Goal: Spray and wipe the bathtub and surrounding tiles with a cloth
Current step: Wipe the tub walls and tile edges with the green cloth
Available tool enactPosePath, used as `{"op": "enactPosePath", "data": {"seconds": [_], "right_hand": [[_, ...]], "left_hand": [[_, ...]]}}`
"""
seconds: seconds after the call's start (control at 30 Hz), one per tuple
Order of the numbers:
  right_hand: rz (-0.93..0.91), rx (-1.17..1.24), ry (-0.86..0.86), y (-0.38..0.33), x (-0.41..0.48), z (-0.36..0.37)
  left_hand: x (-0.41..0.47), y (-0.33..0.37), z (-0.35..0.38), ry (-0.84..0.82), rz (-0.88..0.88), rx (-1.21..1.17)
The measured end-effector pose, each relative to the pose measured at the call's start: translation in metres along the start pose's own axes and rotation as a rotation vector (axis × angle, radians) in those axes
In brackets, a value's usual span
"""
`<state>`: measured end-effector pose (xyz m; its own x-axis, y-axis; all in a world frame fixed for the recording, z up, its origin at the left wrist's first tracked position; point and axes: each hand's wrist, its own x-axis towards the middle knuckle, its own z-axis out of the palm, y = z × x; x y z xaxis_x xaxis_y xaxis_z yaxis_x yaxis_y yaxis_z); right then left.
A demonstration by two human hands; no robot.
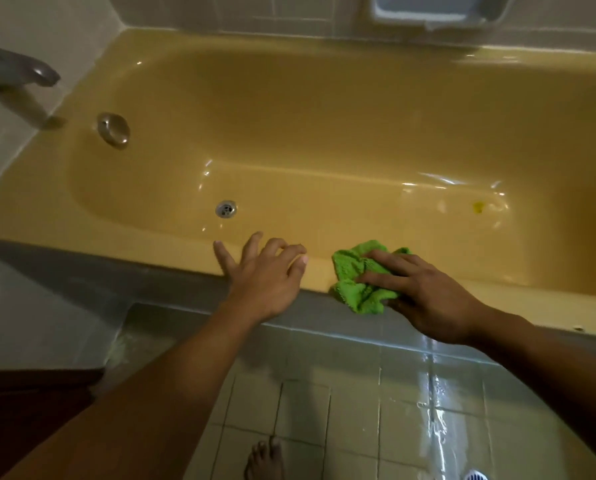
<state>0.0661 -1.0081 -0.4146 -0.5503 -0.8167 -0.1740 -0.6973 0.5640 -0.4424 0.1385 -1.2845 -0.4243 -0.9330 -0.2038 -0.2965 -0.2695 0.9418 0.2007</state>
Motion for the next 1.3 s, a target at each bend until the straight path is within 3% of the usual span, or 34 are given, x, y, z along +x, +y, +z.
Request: {"op": "enactPosePath", "data": {"seconds": [0.1,0.3,0.5,0.9,1.3], "right_hand": [[0.098,0.013,0.080,0.026,-0.048,-0.006],[0.192,0.050,0.093,0.020,-0.053,-0.001],[0.198,-0.008,0.097,0.005,-0.038,0.005],[0.243,0.040,0.174,0.075,-0.114,0.000],[0.638,0.124,0.366,0.172,-0.248,-0.028]], "left_hand": [[0.005,0.027,0.005,-0.036,0.036,0.043],[0.000,0.056,0.011,-0.055,0.067,0.058],[0.002,0.076,0.016,-0.059,0.112,0.085],[0.005,0.144,0.030,-0.105,0.234,0.119],[0.006,0.287,0.062,-0.111,0.509,0.104]]}}
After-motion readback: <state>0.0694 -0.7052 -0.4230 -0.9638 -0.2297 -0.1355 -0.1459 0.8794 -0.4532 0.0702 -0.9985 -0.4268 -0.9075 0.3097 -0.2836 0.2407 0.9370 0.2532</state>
